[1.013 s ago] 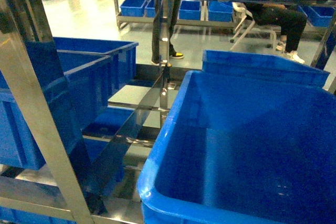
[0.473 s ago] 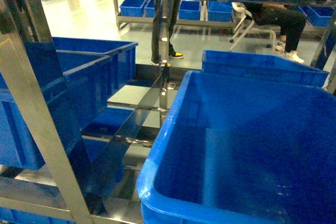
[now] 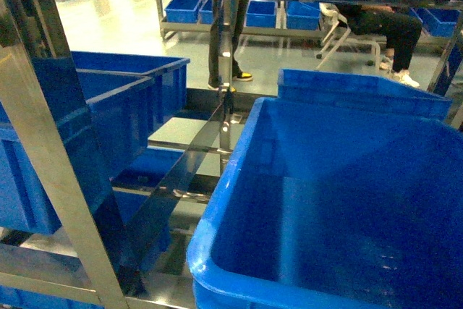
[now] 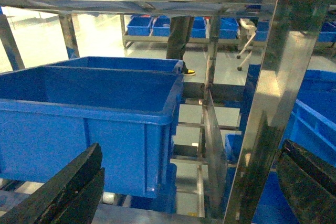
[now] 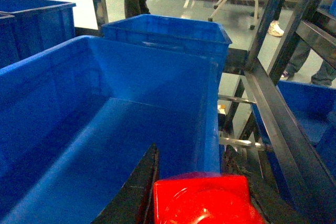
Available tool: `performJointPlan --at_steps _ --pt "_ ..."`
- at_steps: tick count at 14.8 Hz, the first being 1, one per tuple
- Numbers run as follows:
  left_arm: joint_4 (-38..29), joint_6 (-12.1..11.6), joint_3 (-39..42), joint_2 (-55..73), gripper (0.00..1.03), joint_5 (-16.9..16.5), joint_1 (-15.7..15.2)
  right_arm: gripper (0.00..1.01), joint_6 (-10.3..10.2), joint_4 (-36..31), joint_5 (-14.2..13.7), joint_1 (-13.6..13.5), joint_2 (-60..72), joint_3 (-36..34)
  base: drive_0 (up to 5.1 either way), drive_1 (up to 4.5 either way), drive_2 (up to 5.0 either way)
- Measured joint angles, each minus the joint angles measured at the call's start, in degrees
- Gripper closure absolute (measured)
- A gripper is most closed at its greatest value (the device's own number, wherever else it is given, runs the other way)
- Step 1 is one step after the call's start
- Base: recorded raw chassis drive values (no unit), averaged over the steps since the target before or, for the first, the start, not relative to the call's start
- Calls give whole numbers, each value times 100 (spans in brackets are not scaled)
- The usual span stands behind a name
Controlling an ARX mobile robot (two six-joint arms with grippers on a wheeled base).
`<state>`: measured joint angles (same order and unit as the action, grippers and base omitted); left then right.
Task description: Pick red block from blue box to shelf
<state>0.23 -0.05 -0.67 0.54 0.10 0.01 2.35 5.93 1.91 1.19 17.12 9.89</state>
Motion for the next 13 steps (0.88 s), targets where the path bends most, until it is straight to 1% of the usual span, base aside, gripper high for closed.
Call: performJointPlan --at_steps 13 --pt "0 2 0 0 5 0 0 73 0 0 0 0 0 0 0 0 0"
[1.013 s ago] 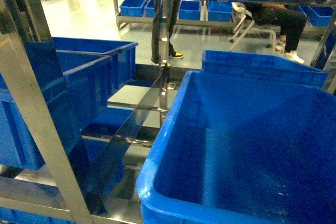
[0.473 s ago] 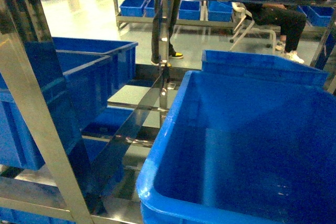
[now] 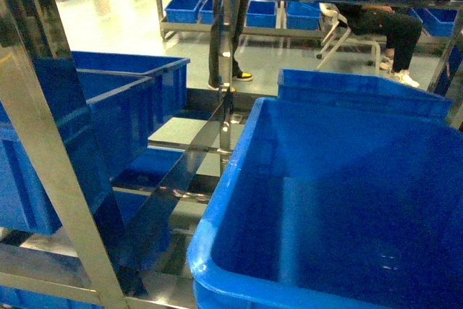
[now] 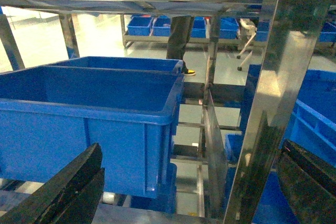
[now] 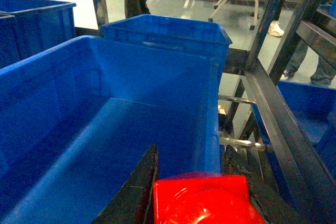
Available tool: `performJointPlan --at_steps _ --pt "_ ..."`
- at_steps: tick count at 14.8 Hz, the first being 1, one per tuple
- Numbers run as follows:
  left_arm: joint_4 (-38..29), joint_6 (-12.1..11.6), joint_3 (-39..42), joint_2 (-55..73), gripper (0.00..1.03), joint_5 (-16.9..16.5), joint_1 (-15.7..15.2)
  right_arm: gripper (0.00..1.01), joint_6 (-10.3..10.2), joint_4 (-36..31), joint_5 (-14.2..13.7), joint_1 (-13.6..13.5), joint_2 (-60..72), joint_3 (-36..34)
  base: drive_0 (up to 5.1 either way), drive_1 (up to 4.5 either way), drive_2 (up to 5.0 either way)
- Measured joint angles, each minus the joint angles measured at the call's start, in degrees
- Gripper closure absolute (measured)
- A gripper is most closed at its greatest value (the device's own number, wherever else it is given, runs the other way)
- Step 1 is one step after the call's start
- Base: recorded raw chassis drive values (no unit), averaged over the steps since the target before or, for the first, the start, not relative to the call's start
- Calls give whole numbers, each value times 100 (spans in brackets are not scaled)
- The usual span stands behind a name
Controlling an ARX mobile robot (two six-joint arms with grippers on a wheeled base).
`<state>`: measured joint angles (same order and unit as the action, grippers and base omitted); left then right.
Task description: Pick red block from blue box to shelf
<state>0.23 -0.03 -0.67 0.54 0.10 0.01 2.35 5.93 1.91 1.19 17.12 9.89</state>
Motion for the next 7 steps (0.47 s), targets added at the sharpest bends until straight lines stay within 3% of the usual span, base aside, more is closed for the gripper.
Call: performJointPlan --at_steps 2,3,4,7 --pt "0 0 0 0 5 0 0 73 -44 216 -111 -35 17 48 0 0 0" --pt "0 0 0 0 5 0 0 73 -179 538 -219 -109 120 118 0 0 0" --pt "-2 0 0 0 5 -4 0 73 -284 603 -275 -275 107 120 0 0 0" --pt "0 0 0 0 5 -7 0 73 -352 369 -472 -929 -155 151 0 0 0"
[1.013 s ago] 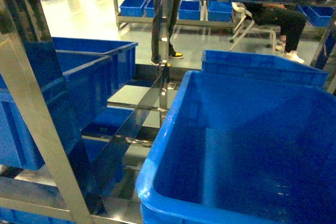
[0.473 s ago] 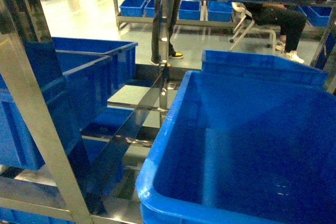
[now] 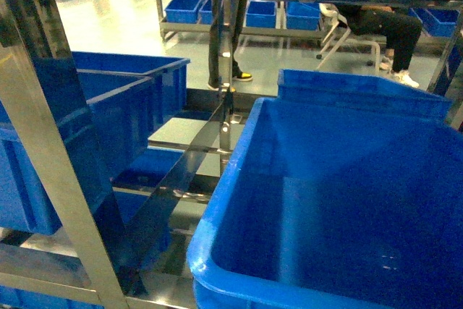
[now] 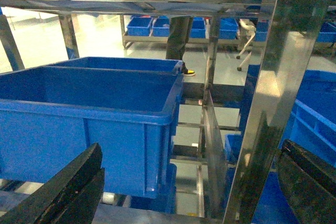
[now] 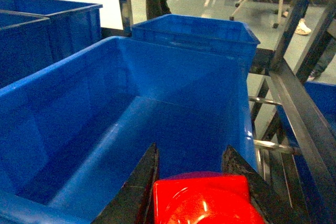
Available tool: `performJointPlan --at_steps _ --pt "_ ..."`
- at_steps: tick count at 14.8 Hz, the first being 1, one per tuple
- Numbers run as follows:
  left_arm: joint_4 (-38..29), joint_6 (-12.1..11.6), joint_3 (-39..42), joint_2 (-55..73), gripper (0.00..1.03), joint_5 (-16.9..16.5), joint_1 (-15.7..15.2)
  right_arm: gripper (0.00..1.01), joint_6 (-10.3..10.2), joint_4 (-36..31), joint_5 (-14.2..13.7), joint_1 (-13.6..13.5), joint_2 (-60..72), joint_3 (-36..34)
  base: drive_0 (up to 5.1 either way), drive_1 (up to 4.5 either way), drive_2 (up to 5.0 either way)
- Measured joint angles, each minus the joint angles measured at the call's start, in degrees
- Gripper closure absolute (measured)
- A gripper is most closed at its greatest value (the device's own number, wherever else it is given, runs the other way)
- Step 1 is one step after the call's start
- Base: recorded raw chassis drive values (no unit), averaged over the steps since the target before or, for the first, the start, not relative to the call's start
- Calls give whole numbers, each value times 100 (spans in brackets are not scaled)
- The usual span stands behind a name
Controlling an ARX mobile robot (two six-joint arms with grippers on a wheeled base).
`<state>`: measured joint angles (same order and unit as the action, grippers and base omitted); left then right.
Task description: Pick red block from blue box to shelf
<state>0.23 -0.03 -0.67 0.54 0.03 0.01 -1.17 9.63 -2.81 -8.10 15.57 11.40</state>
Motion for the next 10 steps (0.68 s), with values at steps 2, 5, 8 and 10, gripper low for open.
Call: performJointPlan --at_steps 2,5,8,10 --pt "2 0 0 0 5 2 0 73 -151 -492 153 -129 389 0 0 0 0" --pt "2 -2 0 0 5 2 0 73 -455 -2046 483 -122 2072 20 0 0 0" --pt "0 0 0 0 5 2 0 73 -535 -3233 787 -79 3716 337 0 0 0" --pt "0 0 0 0 5 2 0 73 -549 -3783 885 -90 4553 428 0 0 0"
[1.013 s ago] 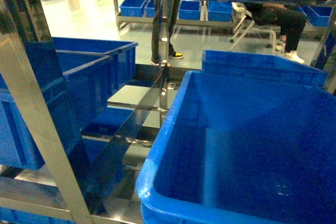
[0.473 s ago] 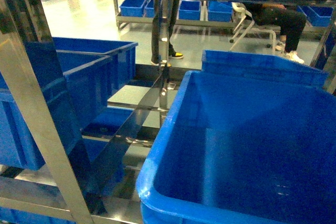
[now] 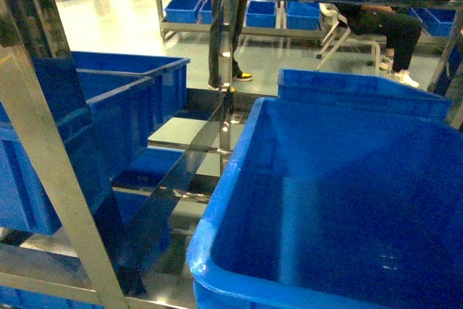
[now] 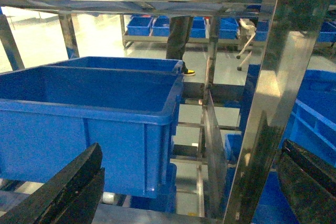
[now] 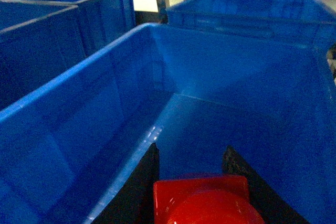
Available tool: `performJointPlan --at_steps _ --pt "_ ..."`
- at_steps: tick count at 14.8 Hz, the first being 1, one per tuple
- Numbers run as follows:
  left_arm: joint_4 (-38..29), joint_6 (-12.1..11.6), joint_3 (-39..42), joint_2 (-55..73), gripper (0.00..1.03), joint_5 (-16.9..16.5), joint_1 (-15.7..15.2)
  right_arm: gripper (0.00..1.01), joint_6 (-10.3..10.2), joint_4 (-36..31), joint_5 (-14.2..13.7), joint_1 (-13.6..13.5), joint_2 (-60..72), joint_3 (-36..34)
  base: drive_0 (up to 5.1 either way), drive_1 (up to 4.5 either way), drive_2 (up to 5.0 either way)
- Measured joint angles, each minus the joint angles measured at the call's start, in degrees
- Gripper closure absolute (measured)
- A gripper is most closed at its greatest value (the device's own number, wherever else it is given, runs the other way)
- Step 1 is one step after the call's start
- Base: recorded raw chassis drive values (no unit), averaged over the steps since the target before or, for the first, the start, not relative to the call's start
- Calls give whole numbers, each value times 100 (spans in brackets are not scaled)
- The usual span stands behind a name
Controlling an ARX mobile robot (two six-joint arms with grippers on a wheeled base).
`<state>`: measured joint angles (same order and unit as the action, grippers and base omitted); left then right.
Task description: Pick red block from blue box to shelf
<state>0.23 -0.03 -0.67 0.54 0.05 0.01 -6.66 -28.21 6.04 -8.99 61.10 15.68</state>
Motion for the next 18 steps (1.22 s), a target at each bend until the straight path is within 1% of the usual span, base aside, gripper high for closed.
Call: performJointPlan --at_steps 1,2,3,5,6,7,8,9,10,11,12,13,15,16,18 --pt "0 0 0 0 5 0 0 73 -4 -181 -4 -9 461 31 0 0 0" --pt "2 0 0 0 5 0 0 73 -94 -146 -22 -39 835 59 0 0 0" --pt "2 0 0 0 5 0 0 65 -181 -72 -63 -46 1014 68 0 0 0" --pt "2 -2 0 0 5 0 0 43 -188 -302 -282 -133 951 15 0 0 0" --pt "0 0 0 0 5 0 0 32 -177 -354 -315 -184 879 -37 0 0 0" --pt "2 0 0 0 5 0 0 20 -166 -345 -339 -227 852 -92 0 0 0" --pt "2 0 0 0 5 0 0 10 -136 -317 -398 -232 815 -127 0 0 0" --pt "2 0 0 0 5 0 0 1 -92 -74 -483 -232 542 -170 0 0 0" --pt "2 0 0 0 5 0 0 4 79 249 -629 -229 4 -247 0 0 0" --pt "2 0 0 0 5 0 0 3 203 787 -658 -216 -699 -293 0 0 0" --pt "2 0 0 0 5 0 0 3 376 1596 -667 -96 -1661 -308 0 0 0" --pt "2 0 0 0 5 0 0 3 535 2494 -612 179 -2691 -304 0 0 0" --pt "0 0 0 0 5 0 0 3 817 4074 -514 846 -4363 -297 0 0 0" --pt "2 0 0 0 5 0 0 3 960 4511 -612 979 -4898 -295 0 0 0" --pt "0 0 0 0 5 2 0 3 1078 4533 -612 973 -4986 -291 0 0 0"
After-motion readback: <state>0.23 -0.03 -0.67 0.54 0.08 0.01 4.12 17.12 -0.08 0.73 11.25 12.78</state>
